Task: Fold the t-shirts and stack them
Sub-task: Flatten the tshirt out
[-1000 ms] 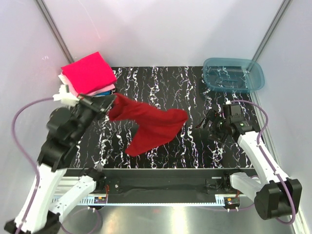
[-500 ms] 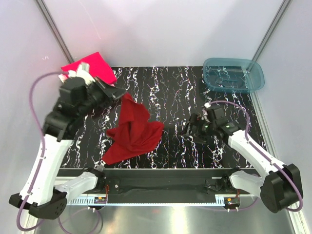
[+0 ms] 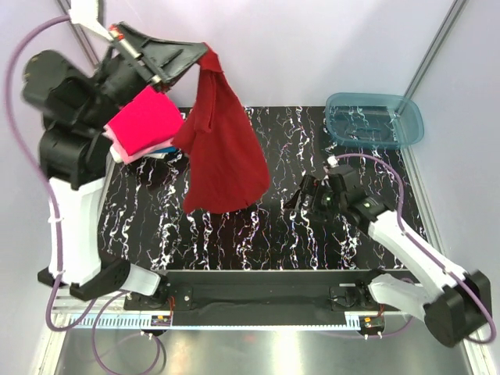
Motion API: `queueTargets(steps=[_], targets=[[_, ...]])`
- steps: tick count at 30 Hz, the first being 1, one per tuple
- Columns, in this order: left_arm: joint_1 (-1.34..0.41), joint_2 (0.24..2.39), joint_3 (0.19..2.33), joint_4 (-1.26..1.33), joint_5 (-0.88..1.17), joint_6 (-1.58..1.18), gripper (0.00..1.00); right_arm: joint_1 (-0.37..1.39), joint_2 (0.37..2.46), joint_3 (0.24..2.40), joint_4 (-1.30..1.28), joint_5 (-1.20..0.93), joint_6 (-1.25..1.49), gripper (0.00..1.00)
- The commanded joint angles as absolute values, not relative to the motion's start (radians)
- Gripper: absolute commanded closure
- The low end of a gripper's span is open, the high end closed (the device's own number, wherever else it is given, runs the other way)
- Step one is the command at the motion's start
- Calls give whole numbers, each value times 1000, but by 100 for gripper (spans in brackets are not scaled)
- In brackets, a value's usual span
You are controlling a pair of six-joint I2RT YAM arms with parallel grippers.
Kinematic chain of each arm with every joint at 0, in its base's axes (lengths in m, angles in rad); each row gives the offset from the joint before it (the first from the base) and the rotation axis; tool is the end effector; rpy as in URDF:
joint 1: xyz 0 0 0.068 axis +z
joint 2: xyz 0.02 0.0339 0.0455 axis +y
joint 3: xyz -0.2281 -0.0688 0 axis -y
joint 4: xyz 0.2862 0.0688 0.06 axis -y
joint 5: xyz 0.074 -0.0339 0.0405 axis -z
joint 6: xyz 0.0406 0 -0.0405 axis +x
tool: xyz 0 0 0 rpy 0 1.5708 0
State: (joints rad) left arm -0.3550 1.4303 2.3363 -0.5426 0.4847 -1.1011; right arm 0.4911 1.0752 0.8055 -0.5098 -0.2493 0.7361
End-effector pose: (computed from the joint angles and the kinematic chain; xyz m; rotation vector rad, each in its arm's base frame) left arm 0.1998 -0.0943 0.6407 -0.0407 1.4116 -1.5281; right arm 0.2457 0.1428 0.2161 0.1754 2.4945 0.8564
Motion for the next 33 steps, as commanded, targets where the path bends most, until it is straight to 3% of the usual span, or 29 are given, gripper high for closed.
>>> queueTargets(steps=[1, 9, 13, 16, 23, 25, 27, 28, 31, 32, 33], targets=[[-356, 1503, 2303, -405, 644, -1174, 100, 497, 970, 819, -531, -167, 735, 0], [-370, 1479, 2020, -521, 552, -965, 98, 569, 972, 822, -476, -252, 690, 2], [-380, 1459, 1869, -448, 540, -976, 100, 794, 1176, 923, -454, -120, 698, 2], [-380, 1431, 1809, -428, 525, -976, 100, 863, 1352, 1021, -494, -38, 703, 1], [-374, 1405, 1827, -489, 508, -931, 100, 868, 1635, 1213, -506, 52, 631, 0], [-364, 1398, 1821, -492, 514, -933, 100, 867, 1733, 1301, -564, 69, 611, 5], [-351, 1384, 1809, -491, 520, -933, 100, 867, 1773, 1333, -572, 71, 603, 12], [-347, 1372, 1806, -492, 522, -930, 100, 867, 1801, 1339, -568, 71, 600, 31], [-321, 1344, 1781, -492, 531, -924, 100, 868, 1821, 1344, -572, 103, 584, 66], [-311, 1336, 1770, -497, 534, -922, 100, 867, 1816, 1347, -587, 113, 578, 95], [-286, 1329, 1769, -506, 535, -910, 100, 867, 1804, 1351, -604, 130, 575, 100]])
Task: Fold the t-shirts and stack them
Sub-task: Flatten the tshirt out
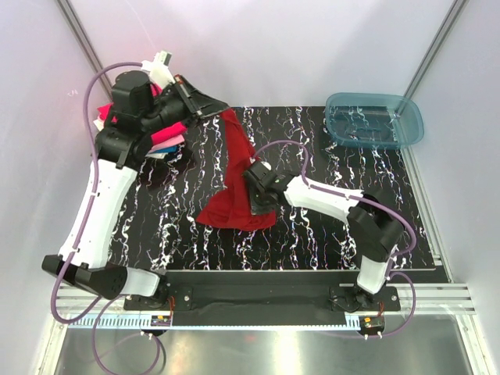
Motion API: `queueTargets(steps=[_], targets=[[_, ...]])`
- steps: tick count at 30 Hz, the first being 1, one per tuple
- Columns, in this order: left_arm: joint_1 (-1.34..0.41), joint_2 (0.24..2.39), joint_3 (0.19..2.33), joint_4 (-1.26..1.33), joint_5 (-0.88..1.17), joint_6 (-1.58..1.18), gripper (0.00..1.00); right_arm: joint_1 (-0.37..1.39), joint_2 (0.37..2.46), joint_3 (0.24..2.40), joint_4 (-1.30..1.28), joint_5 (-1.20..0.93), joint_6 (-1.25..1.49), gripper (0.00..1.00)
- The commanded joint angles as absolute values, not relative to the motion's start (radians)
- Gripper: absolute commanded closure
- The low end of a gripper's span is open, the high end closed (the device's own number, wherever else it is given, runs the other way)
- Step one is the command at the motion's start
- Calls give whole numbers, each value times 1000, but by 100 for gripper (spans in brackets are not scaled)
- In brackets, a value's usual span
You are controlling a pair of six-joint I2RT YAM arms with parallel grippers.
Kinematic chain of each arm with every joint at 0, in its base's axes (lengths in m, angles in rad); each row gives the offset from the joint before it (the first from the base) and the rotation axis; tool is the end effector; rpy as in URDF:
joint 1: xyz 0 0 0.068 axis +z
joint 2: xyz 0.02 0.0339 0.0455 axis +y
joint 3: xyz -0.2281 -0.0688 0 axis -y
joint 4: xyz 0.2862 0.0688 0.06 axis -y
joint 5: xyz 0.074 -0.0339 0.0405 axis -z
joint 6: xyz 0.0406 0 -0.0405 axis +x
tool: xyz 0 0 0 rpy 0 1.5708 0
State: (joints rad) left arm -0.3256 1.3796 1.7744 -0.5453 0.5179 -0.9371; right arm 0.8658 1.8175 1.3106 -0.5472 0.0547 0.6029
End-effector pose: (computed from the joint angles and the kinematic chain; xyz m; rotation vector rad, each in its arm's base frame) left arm 0.3023 -0.1233 0.4865 -0.1558 1.9006 -1.3412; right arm 0.2684 0.3121 0.1486 -0.3334 2.6704 0.4219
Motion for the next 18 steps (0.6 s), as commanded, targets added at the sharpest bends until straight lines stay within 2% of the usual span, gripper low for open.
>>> queueTargets(steps=[1, 5, 6, 7, 10, 12, 16, 17, 18], targets=[[-270, 1310, 1767, -531, 534, -902, 100, 867, 1752, 1336, -629, 149, 574, 100], [-172, 1276, 1851, -675, 494, -806, 100, 867, 1544, 1298, -692, 109, 490, 100], [-164, 1275, 1897, -795, 418, -776, 100, 865, 1496, 1302, -727, 77, 423, 100], [-161, 1288, 2018, -863, 361, -744, 100, 867, 1408, 1310, -747, 27, 388, 100], [-160, 1307, 2202, -1029, 204, -658, 99, 864, 1231, 1330, -795, -62, 299, 100], [-152, 1301, 2235, -1055, 160, -637, 98, 858, 1125, 1328, -789, -107, 263, 100], [-146, 1293, 2243, -1069, 123, -623, 96, 781, 1039, 1269, -750, -208, 247, 100], [-147, 1296, 2238, -1081, 108, -611, 96, 684, 1034, 1237, -732, -237, 265, 100], [-146, 1302, 2224, -1088, 100, -604, 96, 617, 1034, 1217, -715, -356, 279, 100]])
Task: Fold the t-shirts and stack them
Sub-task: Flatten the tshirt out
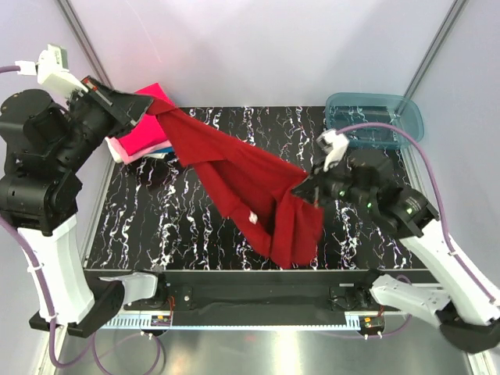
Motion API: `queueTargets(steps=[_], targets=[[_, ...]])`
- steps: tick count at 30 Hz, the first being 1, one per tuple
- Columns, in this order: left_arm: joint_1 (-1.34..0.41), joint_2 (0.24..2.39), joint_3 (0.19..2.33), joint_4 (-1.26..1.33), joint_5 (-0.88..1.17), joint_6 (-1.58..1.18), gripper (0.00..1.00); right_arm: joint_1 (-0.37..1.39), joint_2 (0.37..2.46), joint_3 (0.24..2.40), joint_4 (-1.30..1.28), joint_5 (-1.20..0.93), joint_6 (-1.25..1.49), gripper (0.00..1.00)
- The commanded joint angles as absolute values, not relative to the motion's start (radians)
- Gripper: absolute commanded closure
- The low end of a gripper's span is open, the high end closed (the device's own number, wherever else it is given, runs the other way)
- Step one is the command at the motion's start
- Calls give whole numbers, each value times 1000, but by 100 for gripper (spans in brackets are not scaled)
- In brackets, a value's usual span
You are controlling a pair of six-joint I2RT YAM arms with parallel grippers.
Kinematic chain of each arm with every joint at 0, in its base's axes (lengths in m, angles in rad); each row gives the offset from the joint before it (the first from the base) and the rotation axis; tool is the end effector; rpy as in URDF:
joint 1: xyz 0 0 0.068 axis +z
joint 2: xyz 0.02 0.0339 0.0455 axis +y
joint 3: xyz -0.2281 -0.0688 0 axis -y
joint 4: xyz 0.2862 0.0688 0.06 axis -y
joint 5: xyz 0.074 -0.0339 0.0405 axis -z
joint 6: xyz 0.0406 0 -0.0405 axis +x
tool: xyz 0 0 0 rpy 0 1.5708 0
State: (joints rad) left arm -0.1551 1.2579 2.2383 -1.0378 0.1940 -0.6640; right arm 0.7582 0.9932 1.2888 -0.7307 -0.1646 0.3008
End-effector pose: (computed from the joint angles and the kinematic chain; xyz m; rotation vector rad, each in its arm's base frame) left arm 0.1696 -0.0344 0.5951 -0.2733 1.6633 -0.7809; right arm 0.1807 0.1803 0.3973 -0.5834 2.0190 0.8256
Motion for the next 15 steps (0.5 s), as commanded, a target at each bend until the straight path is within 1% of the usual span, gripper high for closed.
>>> queueTargets(steps=[1, 2, 3, 4, 5, 6, 7, 8, 9, 11, 12, 14, 15], targets=[[-146, 1307, 2215, -1095, 94, -595, 96, 468, 1041, 1191, -692, -421, 294, 100], [-144, 1312, 2201, -1110, 86, -577, 96, 403, 1057, 1142, -642, -478, 336, 100], [-144, 1327, 2175, -1121, 83, -568, 96, 353, 1119, 1126, -628, -521, 362, 100], [-144, 1330, 2154, -1129, 78, -554, 96, 304, 1167, 1121, -621, -519, 415, 86], [-144, 1330, 2126, -1131, 63, -549, 96, 219, 1303, 1150, -652, -511, 442, 79], [-144, 1327, 2056, -1126, 58, -548, 96, 172, 1381, 1175, -678, -531, 463, 72], [-144, 1324, 2015, -1115, 54, -548, 96, 138, 1458, 1198, -698, -550, 495, 39], [-144, 1319, 1973, -1095, 55, -548, 96, 108, 1592, 1242, -718, -566, 502, 32], [-144, 1318, 1901, -1089, 61, -546, 96, 106, 1641, 1270, -732, -543, 503, 29], [-146, 1313, 1832, -1069, 67, -541, 96, 106, 1678, 1310, -747, -496, 503, 27], [-144, 1304, 1765, -1057, 75, -535, 96, 107, 1646, 1307, -739, -468, 502, 26], [-144, 1293, 1697, -1023, 78, -517, 96, 107, 1591, 1298, -752, -416, 489, 24], [-144, 1281, 1637, -1011, 75, -514, 96, 110, 1532, 1298, -764, -372, 483, 24]])
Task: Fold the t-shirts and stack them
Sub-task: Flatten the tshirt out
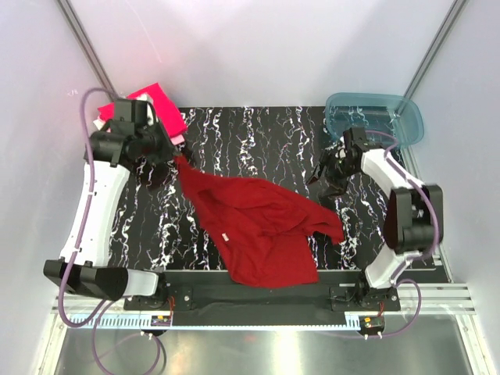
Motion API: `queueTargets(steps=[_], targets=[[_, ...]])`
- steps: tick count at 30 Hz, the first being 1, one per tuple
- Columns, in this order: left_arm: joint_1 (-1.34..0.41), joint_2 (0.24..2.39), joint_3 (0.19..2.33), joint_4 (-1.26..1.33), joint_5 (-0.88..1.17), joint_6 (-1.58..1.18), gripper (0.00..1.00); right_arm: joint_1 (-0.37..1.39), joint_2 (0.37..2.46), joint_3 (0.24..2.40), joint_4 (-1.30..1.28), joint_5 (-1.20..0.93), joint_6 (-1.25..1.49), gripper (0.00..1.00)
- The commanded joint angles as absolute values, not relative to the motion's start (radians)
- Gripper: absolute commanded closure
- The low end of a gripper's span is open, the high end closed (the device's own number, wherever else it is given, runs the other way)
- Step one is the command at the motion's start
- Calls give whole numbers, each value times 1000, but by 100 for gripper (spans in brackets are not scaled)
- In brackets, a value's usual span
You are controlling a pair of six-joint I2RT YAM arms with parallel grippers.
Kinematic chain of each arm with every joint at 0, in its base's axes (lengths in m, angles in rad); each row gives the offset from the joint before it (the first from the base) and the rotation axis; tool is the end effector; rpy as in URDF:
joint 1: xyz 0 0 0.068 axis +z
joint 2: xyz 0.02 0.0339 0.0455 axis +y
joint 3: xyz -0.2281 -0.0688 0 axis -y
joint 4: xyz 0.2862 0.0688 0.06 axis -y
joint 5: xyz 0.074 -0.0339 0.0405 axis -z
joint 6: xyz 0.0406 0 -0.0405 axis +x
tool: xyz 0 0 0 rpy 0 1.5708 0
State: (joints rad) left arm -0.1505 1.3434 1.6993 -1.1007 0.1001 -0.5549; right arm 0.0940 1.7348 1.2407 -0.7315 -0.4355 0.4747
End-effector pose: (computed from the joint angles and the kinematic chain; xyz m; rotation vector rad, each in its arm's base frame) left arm 0.2960 -0.0490 0.4141 -0.4228 2.3202 -0.4677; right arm 0.3719 0.0523 0.1514 0.4300 2.8107 0.7424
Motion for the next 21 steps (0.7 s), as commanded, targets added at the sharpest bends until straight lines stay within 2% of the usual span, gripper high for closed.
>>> queueTargets(steps=[1, 6, 8, 14, 21], targets=[[-144, 1276, 1609, -996, 74, -511, 96, 113, 1501, 1295, -775, -355, 468, 24], [-146, 1256, 1433, -897, 104, -489, 96, 204, 1309, 1184, -799, -292, 462, 24], [-146, 1246, 1366, -871, 112, -465, 96, 305, 1279, 1108, -775, -266, 485, 25], [-146, 1161, 1172, -816, 95, -411, 97, 537, 1327, 953, -652, -230, 609, 33], [-144, 1052, 983, -753, 18, -370, 98, 698, 1497, 1037, -660, -129, 647, 37]])
